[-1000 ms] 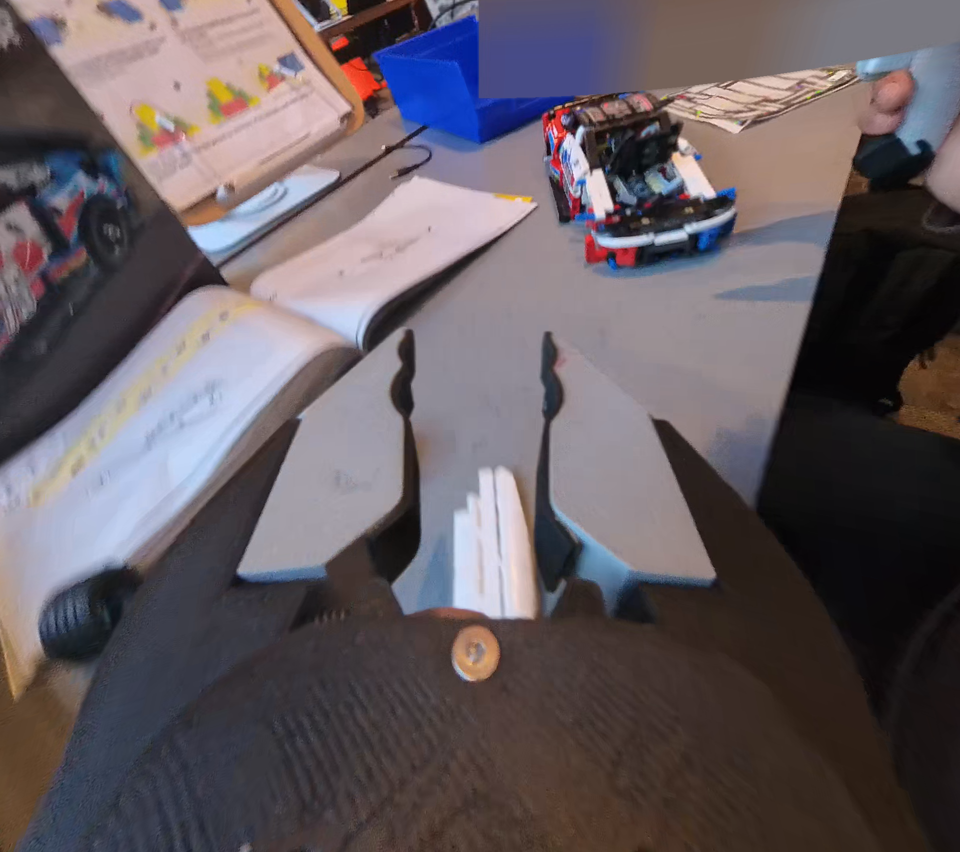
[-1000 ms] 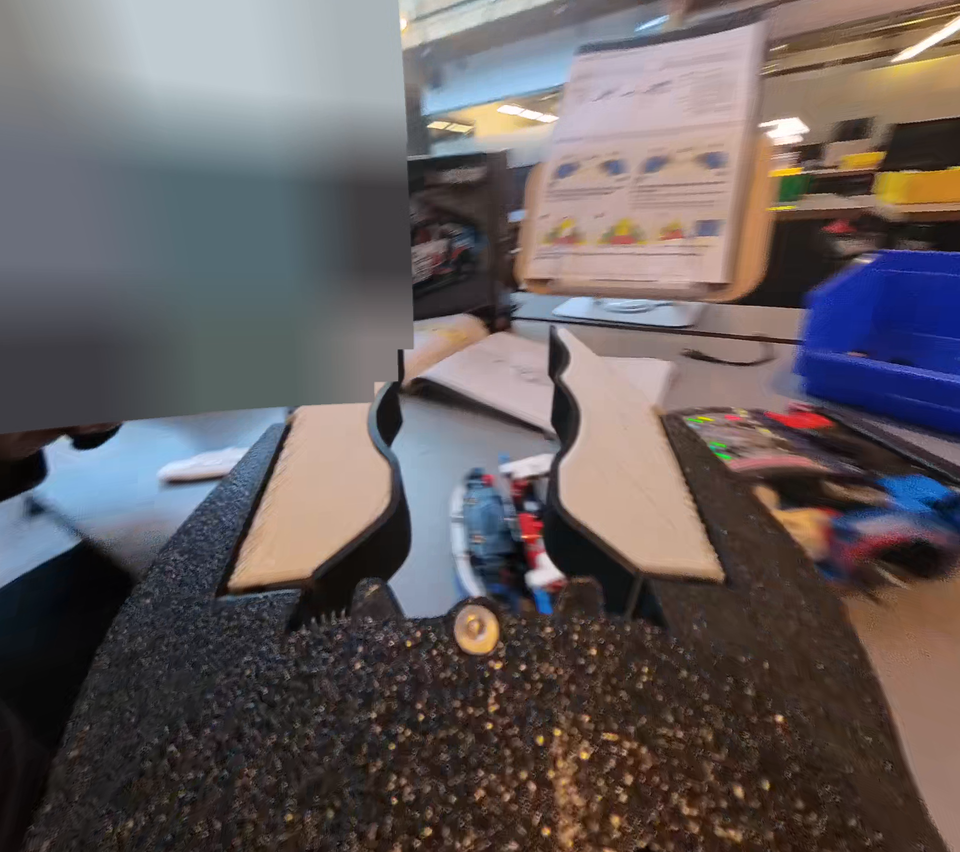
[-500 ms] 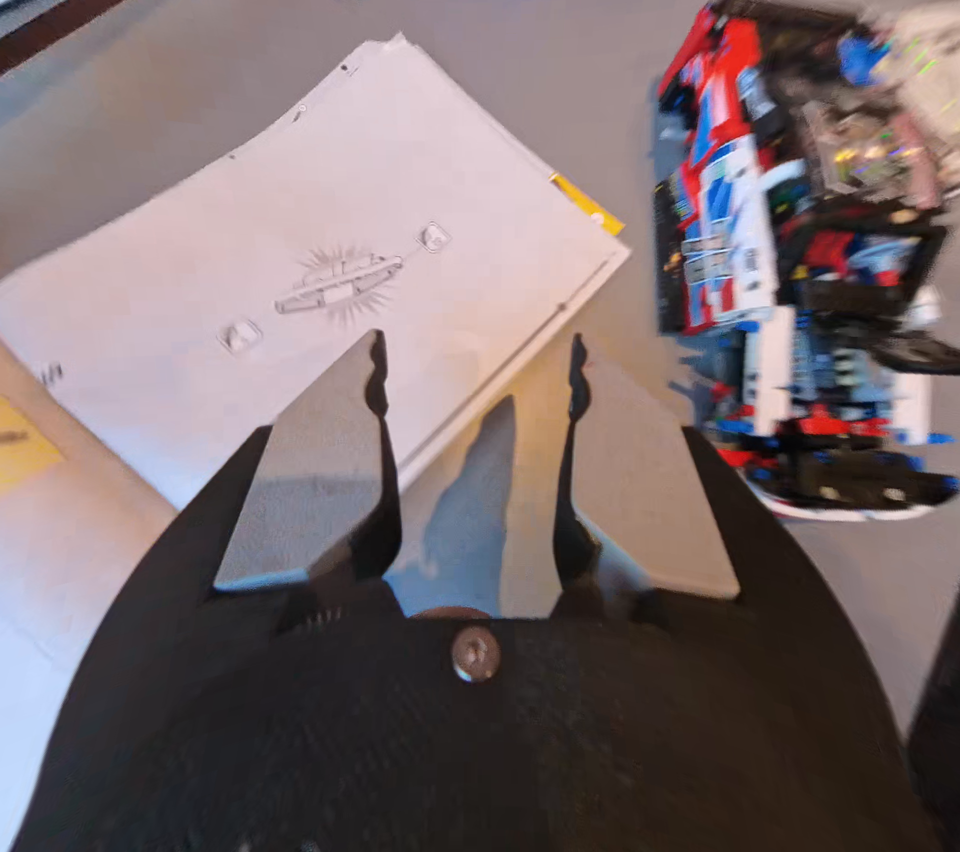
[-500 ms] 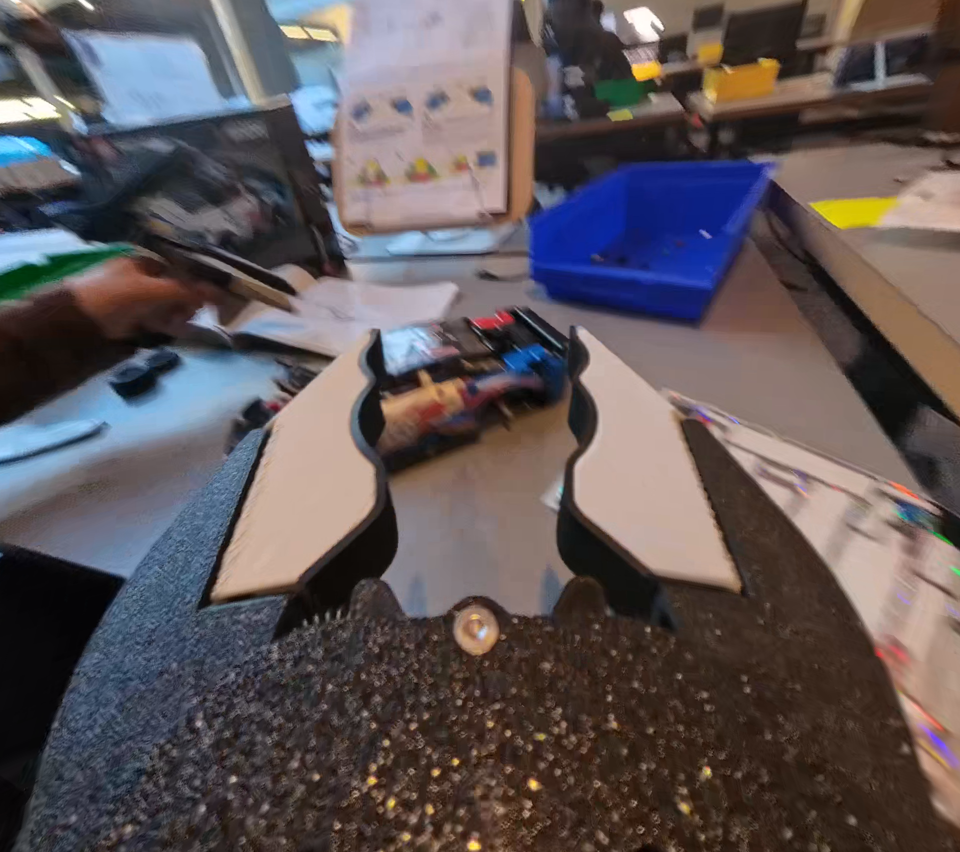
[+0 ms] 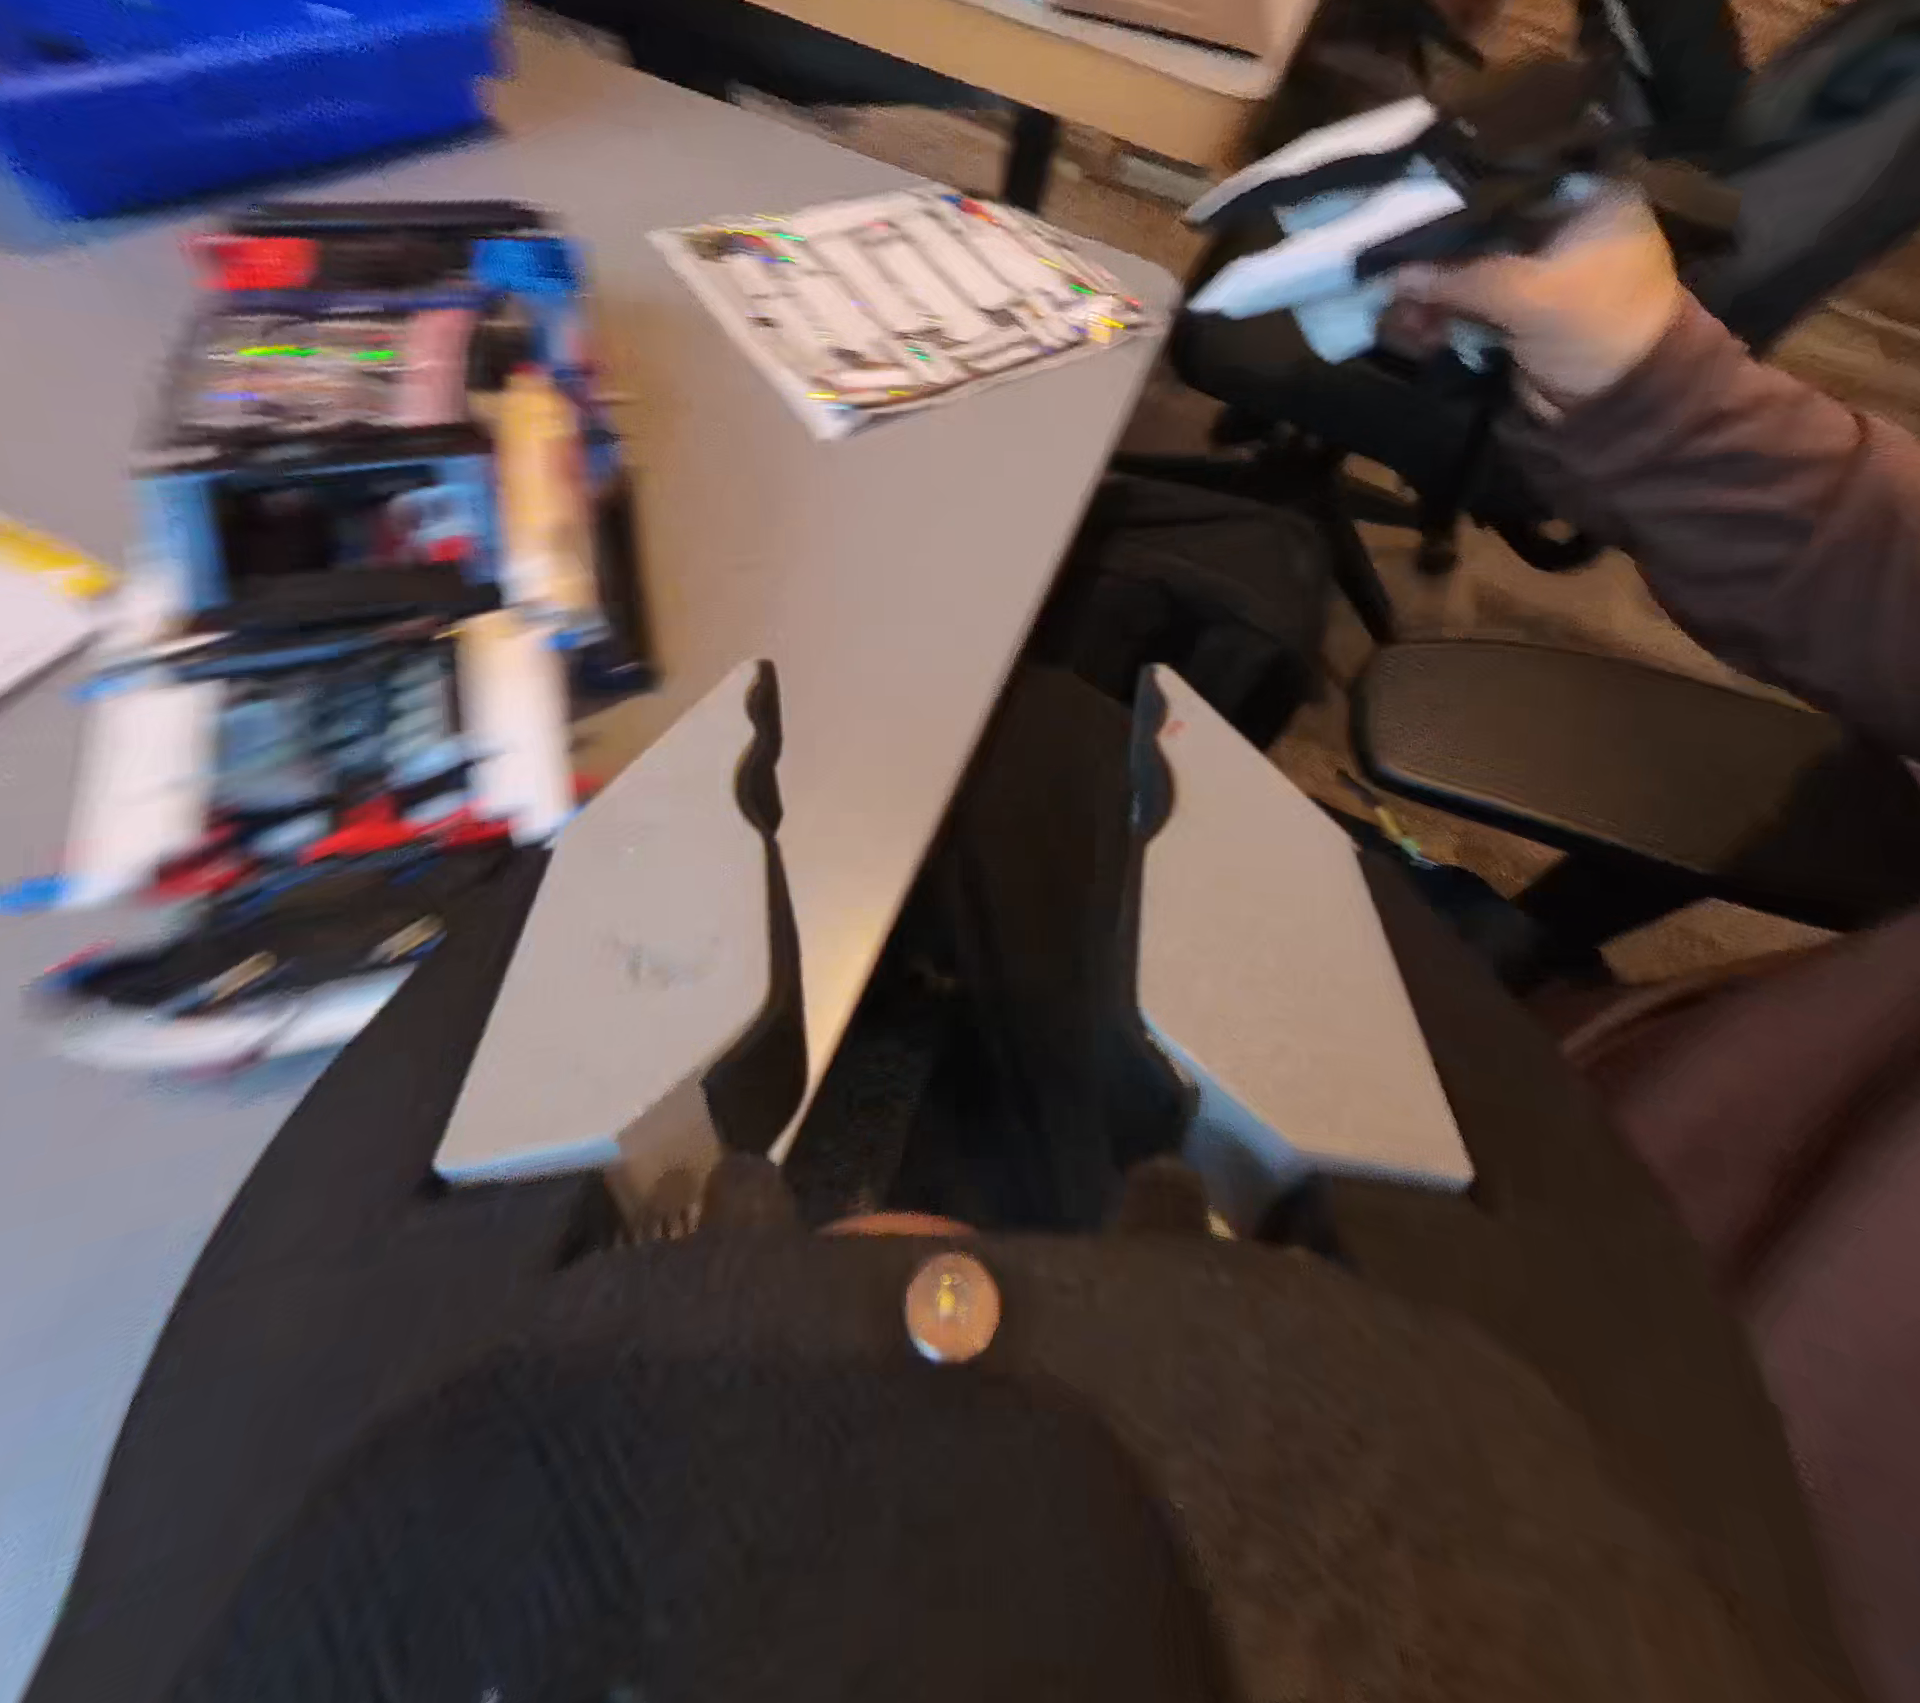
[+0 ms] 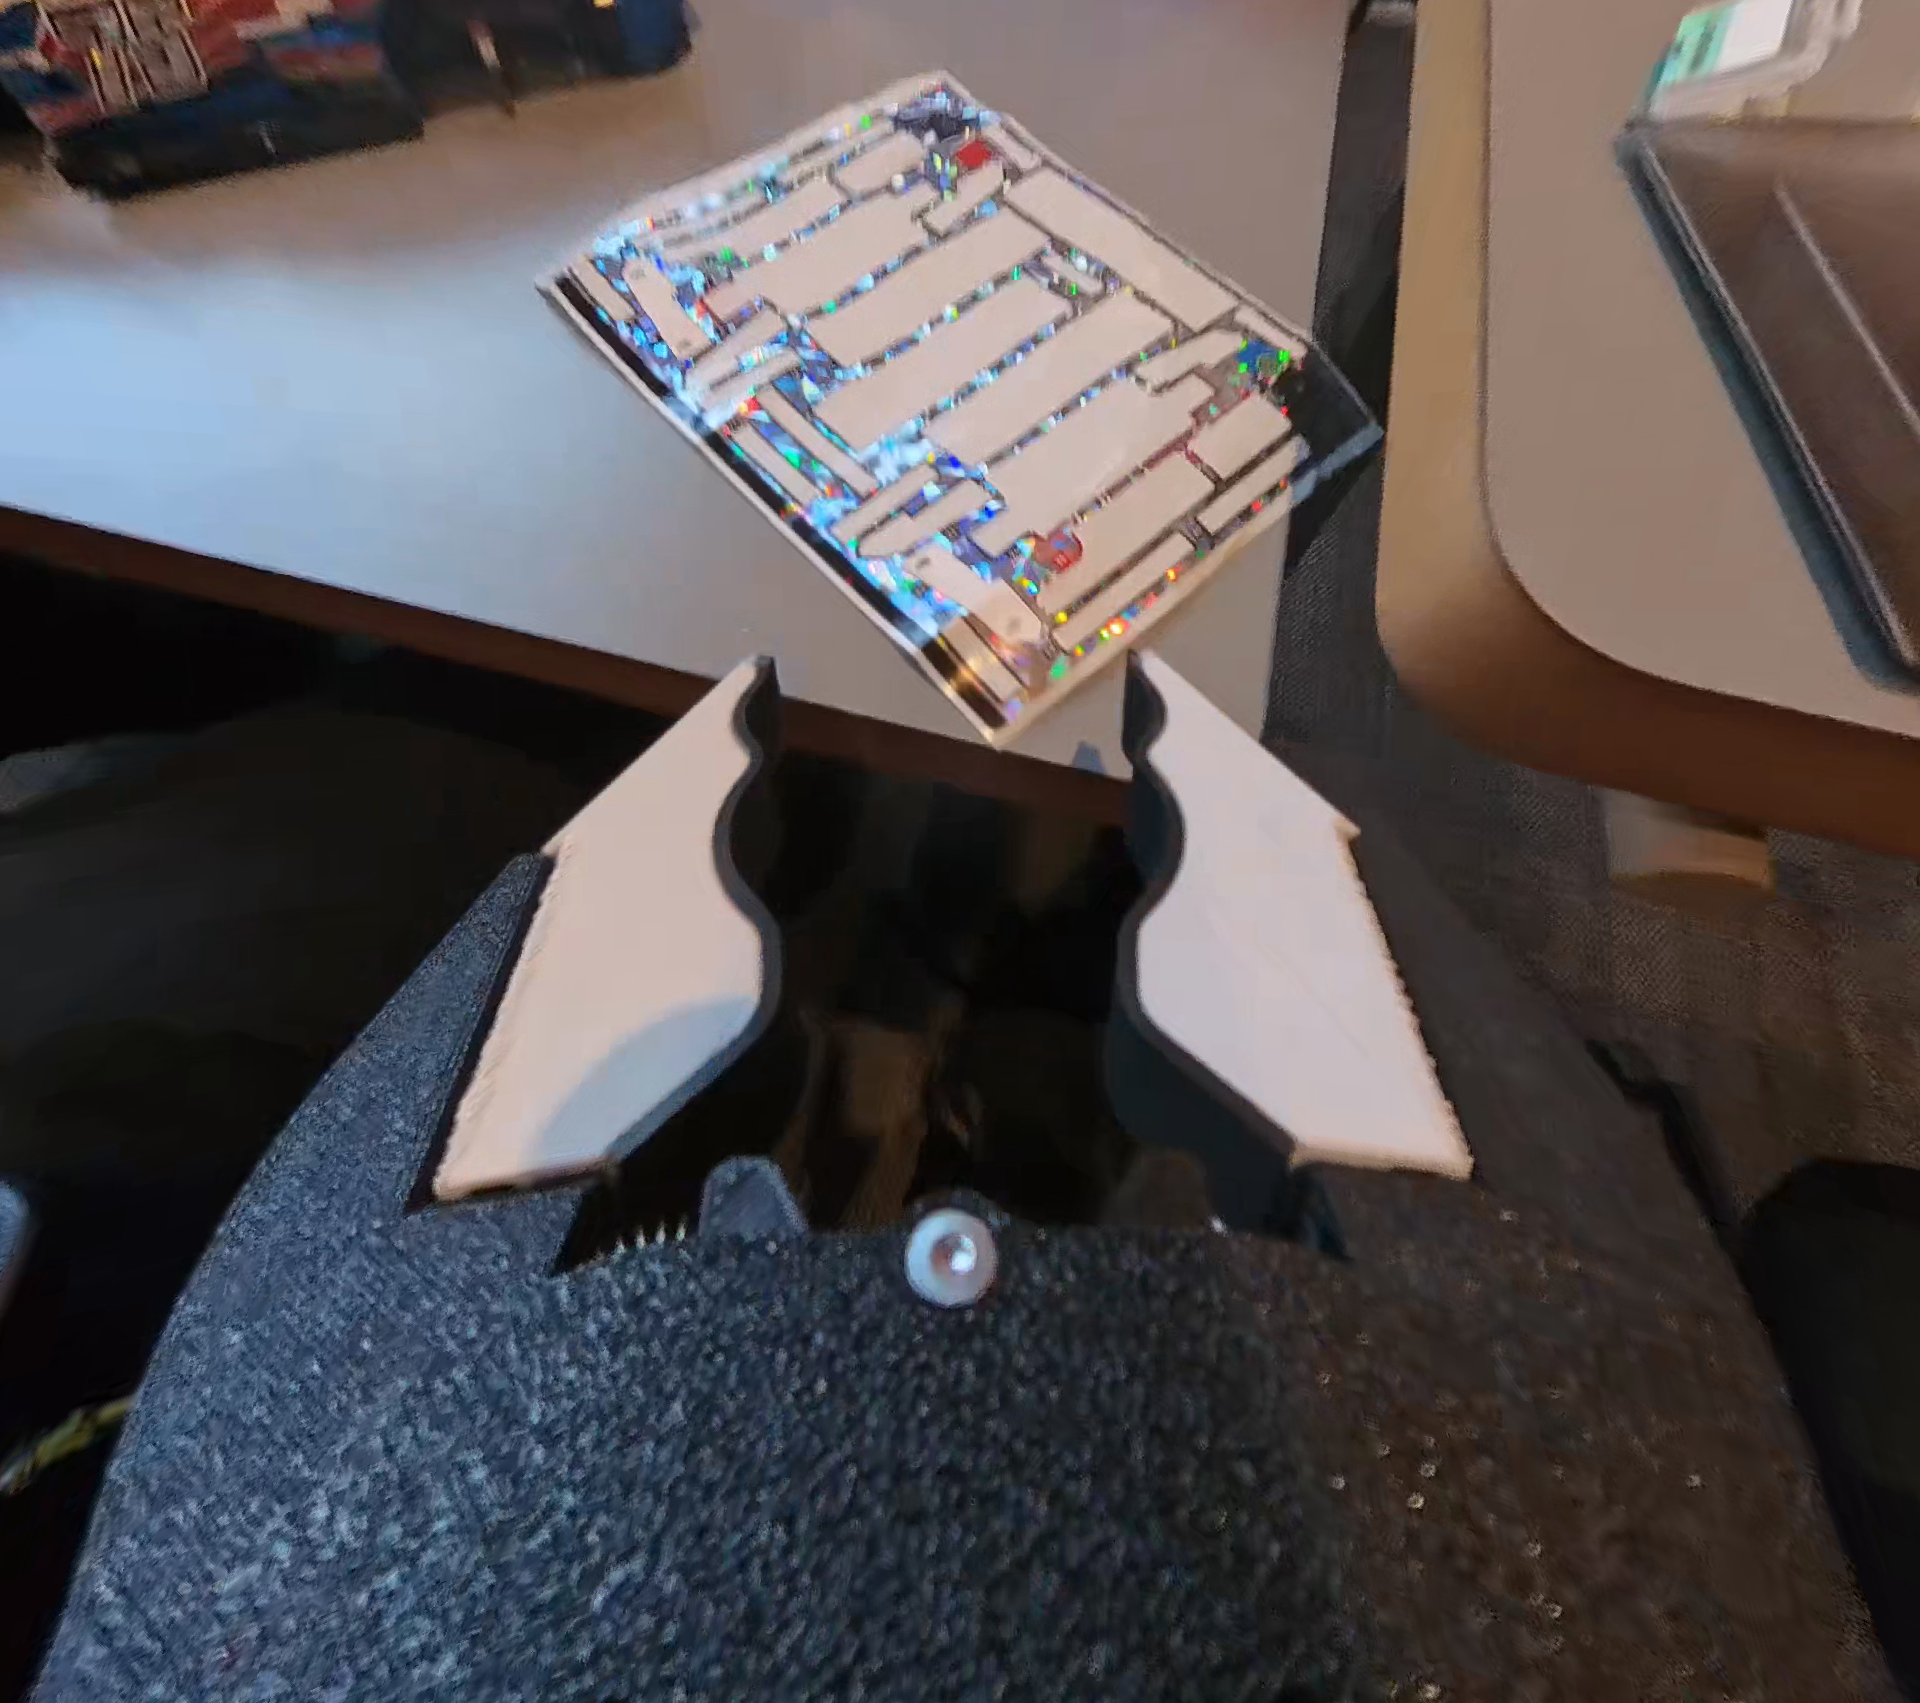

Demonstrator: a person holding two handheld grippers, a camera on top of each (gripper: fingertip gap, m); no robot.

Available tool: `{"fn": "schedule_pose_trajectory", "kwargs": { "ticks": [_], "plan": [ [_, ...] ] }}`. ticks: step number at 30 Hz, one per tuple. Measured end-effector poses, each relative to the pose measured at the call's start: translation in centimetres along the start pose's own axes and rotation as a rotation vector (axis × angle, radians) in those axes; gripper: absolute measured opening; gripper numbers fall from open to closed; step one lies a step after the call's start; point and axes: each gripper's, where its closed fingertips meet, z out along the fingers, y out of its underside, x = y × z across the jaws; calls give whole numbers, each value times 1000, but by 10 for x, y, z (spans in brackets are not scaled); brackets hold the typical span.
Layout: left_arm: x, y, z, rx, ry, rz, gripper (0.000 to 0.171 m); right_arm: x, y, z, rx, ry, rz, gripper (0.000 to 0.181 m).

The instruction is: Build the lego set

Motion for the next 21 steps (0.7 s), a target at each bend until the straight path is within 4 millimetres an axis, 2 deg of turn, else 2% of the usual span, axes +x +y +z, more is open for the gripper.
{"fn": "schedule_pose_trajectory", "kwargs": {
  "ticks": [2, 4, 6, 9, 11, 13, 15, 17, 18, 21],
  "plan": [
    [34, 10, 53, -71, 50, 59, 63, 6, 10, 3, -45, -48, -10, 67],
    [51, 19, 102, -160, 56, 140, 64, 1, 16, 8, -82, -138, -23, 66],
    [50, 11, 140, -165, 36, 235, 55, -3, 7, 12, -43, -187, -58, 67],
    [32, -4, 180, -181, 11, 309, 56, -4, 0, 20, -27, -215, -85, 67],
    [17, -12, 199, -213, 16, 293, 65, -2, 3, 32, -53, -233, -49, 67],
    [5, -16, 214, -245, 32, 278, 67, -5, 9, 45, -97, -256, -11, 65],
    [-8, -16, 223, -261, 22, 259, 67, -16, 6, 49, -92, -303, -4, 60],
    [-13, -10, 230, -295, 50, 228, 68, -25, 6, 48, -122, -331, -8, 60],
    [-14, -4, 231, -322, 59, 219, 69, -33, 7, 45, -138, -359, -6, 60],
    [-9, 0, 221, -331, 72, 225, 72, -90, 8, 32, -186, -587, 24, 51]
  ]
}}
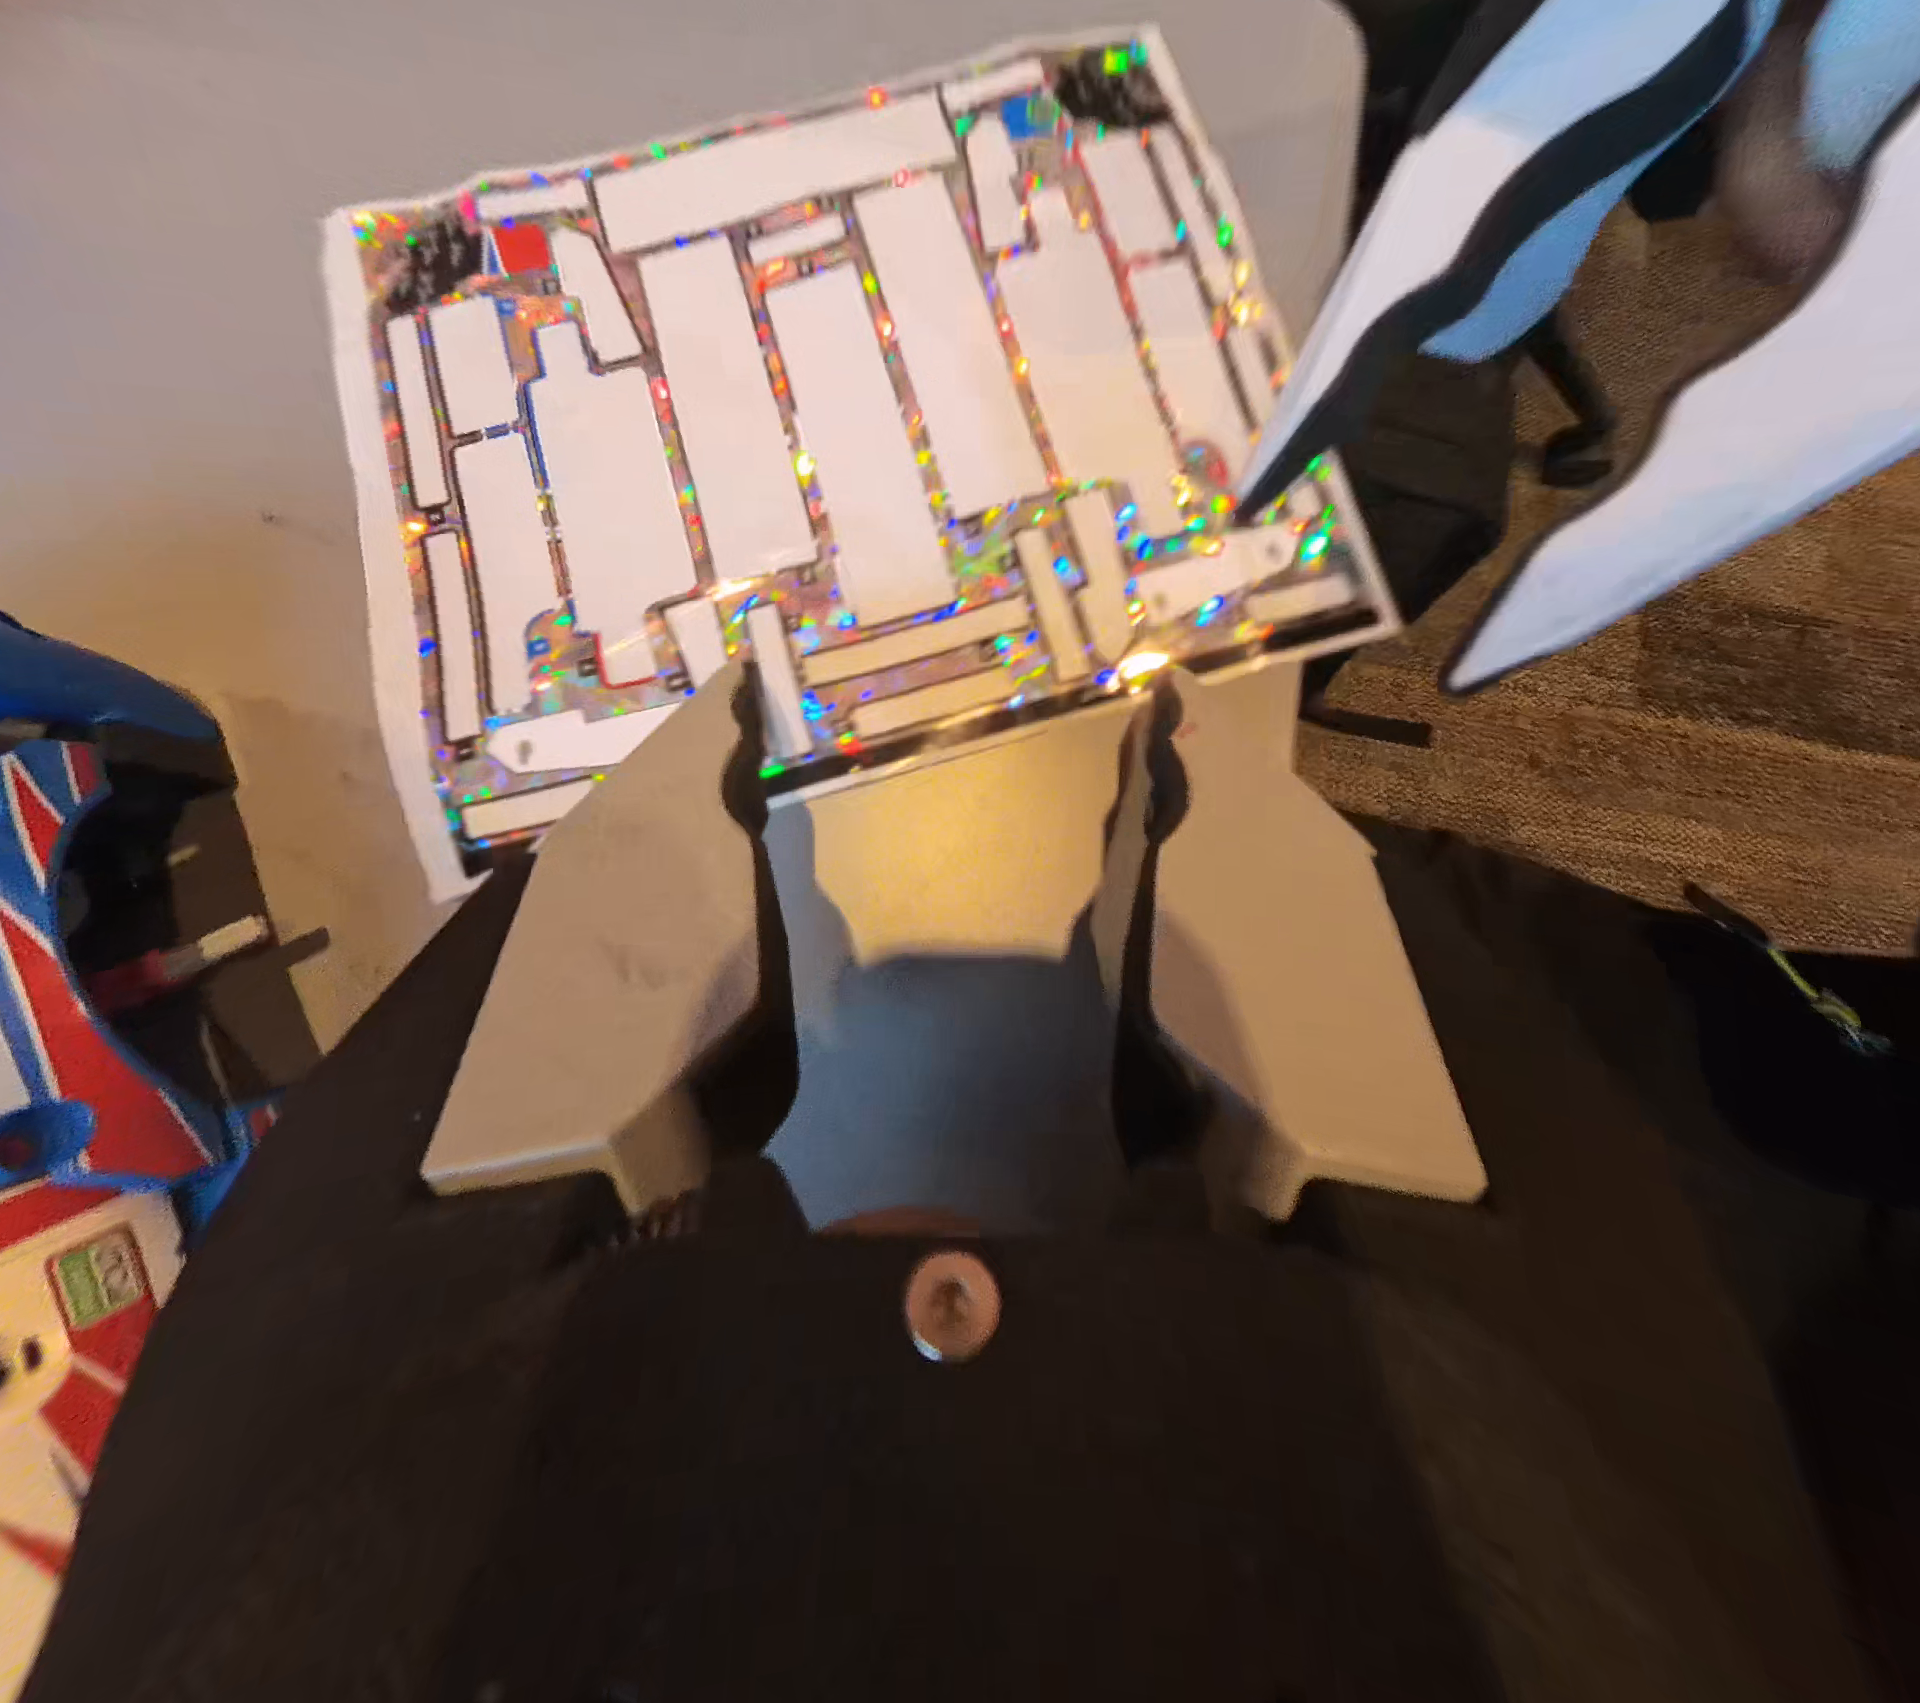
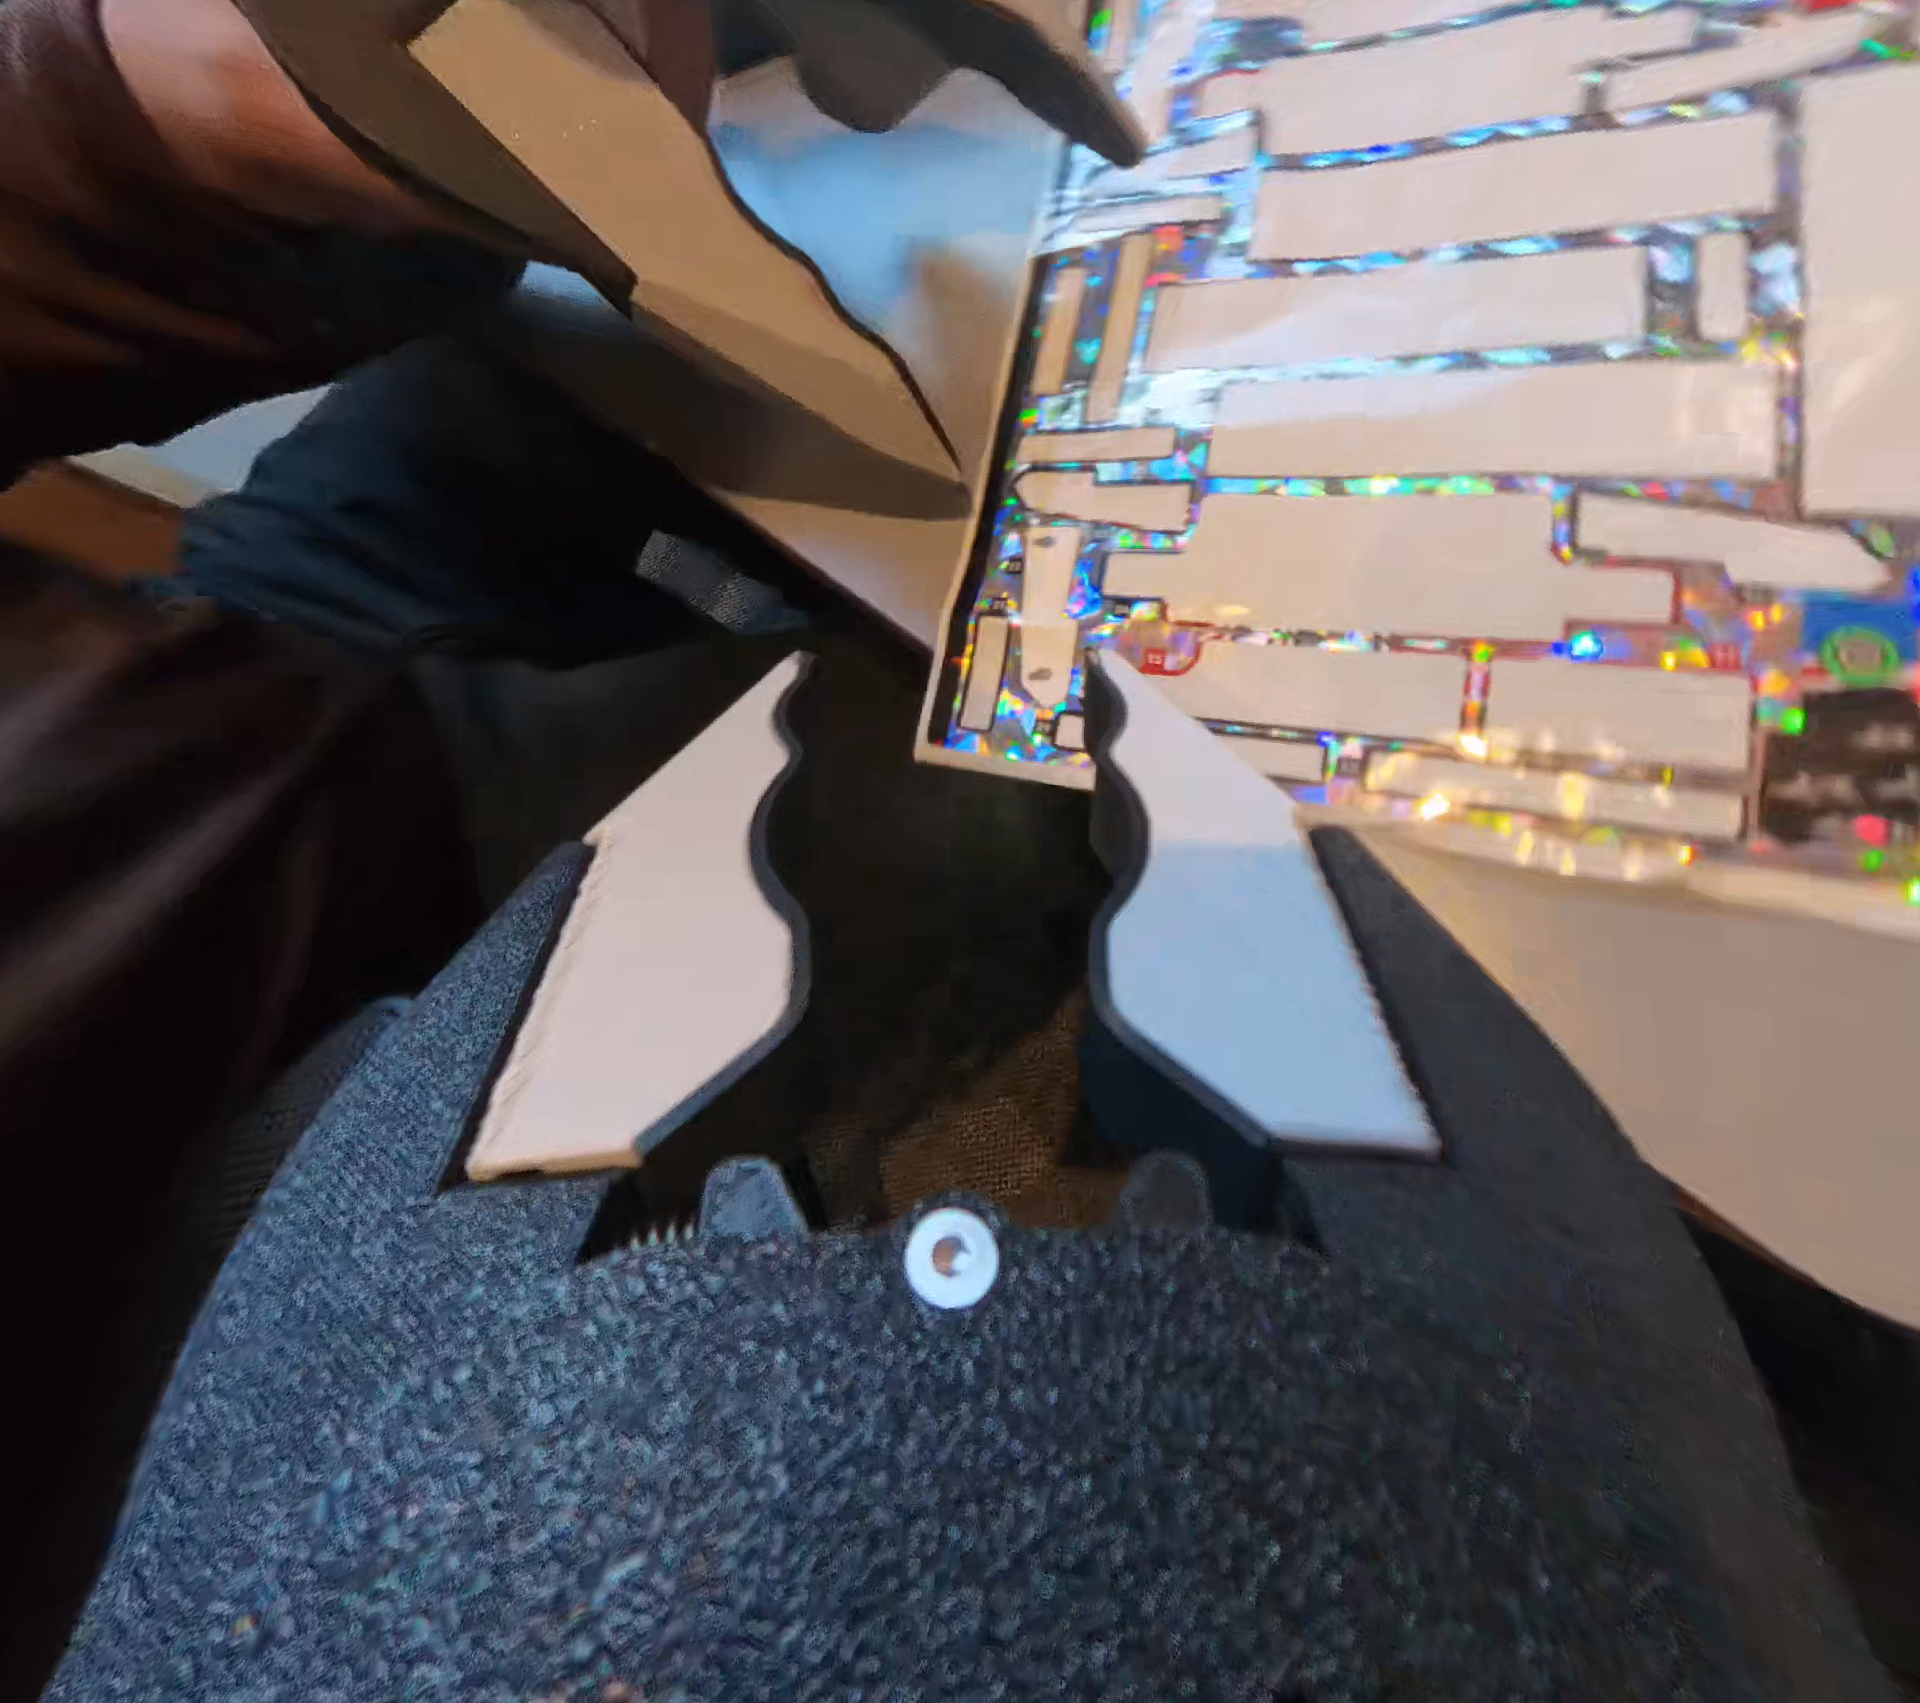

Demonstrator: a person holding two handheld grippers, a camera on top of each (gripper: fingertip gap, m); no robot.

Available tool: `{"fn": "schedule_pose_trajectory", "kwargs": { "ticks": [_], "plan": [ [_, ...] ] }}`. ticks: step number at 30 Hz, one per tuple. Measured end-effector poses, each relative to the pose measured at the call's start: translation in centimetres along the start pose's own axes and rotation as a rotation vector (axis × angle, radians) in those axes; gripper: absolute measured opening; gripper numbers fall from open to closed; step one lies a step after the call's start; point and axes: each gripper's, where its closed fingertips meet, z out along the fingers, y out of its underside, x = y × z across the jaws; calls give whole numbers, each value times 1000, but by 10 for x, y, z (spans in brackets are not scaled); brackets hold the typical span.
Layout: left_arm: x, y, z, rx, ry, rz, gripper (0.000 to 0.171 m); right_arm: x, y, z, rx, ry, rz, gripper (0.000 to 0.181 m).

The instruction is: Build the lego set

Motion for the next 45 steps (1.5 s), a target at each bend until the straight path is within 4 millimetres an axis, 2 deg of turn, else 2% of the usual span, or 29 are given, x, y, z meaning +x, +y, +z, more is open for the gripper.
{"fn": "schedule_pose_trajectory", "kwargs": {
  "ticks": [2, 4, 5, 7, 9, 11, 12, 14, 15, 17, 21, 25, 27, 29, 32, 33, 36, 41, 43, 45],
  "plan": [
    [5, 1, -13, 46, 1, 24, 72, -17, -2, 4, 2, -4, -49, 51],
    [10, 11, -19, 29, 34, 21, 71, -25, -15, -6, 62, -1, -69, 51],
    [11, 18, -19, 0, 49, 9, 70, -20, -22, -15, 100, 22, -62, 53],
    [12, 29, -16, -36, 55, -7, 72, 4, -29, -28, 130, 123, -73, 61],
    [19, 23, -22, 18, 68, -21, 68, 17, -21, -23, 80, 155, -79, 67],
    [27, 16, -30, 56, 77, -10, 73, 15, -11, -8, 35, 140, -76, 64],
    [30, 16, -32, 57, 75, 5, 78, 10, -4, 1, 9, 123, -66, 64],
    [41, 19, -34, 38, 89, 61, 90, -17, -3, 13, 37, 5, -40, 49],
    [47, 20, -34, 36, 90, 99, 90, -30, -2, 18, 38, -49, -23, 50],
    [61, 23, -34, 41, 106, 175, 91, -36, -3, 18, 55, -26, -42, 55],
    [81, 32, -32, 41, 89, 296, 90, -23, -19, -16, 170, 84, -55, 53],
    [97, 22, -30, 106, 95, 300, 84, 7, -25, -49, 282, 191, 19, 54],
    [98, 18, -33, 158, 86, 275, 80, 21, -22, -65, 333, 249, 44, 54],
    [91, 18, -33, 178, 47, 290, 78, 31, -17, -77, 377, 280, 85, 54],
    [79, 19, -23, 93, 20, 323, 82, 38, -9, -80, 406, 278, 139, 54],
    [80, 15, -19, 79, 37, 328, 85, 40, -6, -78, 401, 284, 151, 54],
    [91, 6, -14, 87, 54, 346, 82, 41, -2, -79, 415, 289, 171, 54],
    [101, 12, -16, 184, -44, 386, 65, 38, 6, -86, 443, 318, 151, 52],
    [108, 17, -20, 229, -50, 320, 62, 38, 11, -83, 425, 352, 109, 52],
    [113, 22, -24, 264, -53, 269, 60, 33, 16, -71, 354, 370, 28, 56]
  ]
}}
